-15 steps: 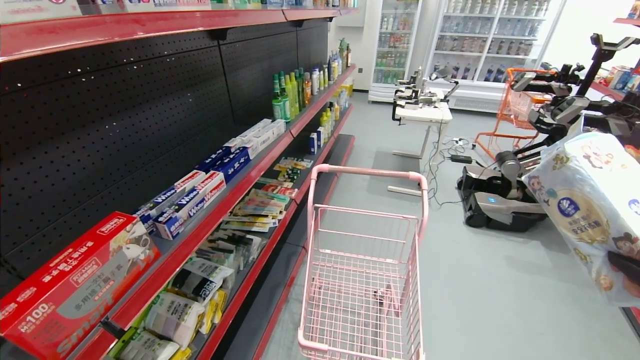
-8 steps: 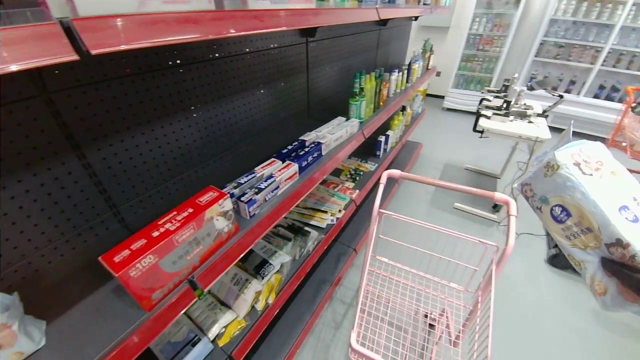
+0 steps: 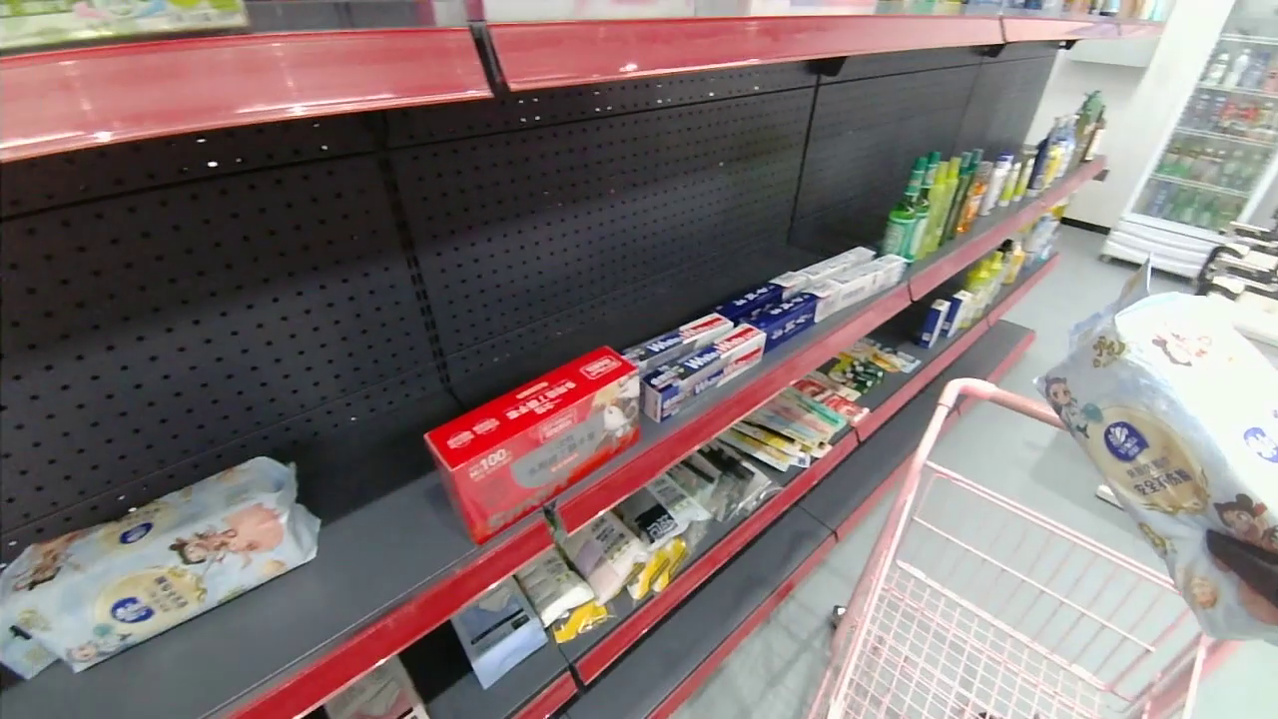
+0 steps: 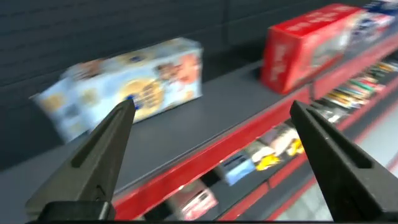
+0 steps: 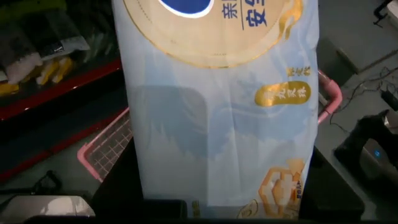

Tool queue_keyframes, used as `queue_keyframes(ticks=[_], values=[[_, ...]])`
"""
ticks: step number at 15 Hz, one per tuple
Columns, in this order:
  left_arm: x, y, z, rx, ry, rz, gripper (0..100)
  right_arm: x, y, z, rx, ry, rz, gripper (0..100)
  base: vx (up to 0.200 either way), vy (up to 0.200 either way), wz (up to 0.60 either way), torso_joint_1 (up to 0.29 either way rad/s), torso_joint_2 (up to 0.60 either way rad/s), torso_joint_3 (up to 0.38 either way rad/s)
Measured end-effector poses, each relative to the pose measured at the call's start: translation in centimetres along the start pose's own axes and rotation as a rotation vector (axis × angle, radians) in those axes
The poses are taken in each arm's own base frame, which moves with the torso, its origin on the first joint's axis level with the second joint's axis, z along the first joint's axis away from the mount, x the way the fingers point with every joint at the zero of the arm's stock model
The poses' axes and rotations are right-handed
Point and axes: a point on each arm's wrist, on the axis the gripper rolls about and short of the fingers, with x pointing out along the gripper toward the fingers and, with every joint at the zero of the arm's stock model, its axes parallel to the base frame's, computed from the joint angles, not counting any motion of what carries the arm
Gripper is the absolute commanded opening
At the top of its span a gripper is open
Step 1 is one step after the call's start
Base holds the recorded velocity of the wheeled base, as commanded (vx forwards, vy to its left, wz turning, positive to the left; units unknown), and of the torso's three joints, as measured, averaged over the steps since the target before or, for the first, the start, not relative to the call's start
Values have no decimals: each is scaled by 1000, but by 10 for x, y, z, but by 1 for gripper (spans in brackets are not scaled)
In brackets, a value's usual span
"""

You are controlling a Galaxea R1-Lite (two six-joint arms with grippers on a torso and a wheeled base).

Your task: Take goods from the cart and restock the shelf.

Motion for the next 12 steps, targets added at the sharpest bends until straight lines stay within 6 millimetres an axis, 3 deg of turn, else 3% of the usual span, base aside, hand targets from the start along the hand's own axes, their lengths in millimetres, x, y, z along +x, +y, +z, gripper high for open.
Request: queue_keyframes(ticks=[10, 12], values=[[0, 0, 0, 0, 0, 0, 100, -16, -2, -7, 20, -35, -63, 0, 0, 0, 600, 3, 2, 2], [0, 0, 0, 0, 0, 0, 100, -21, -3, -9, 25, -43, -95, 0, 0, 0, 0, 0, 0, 0]])
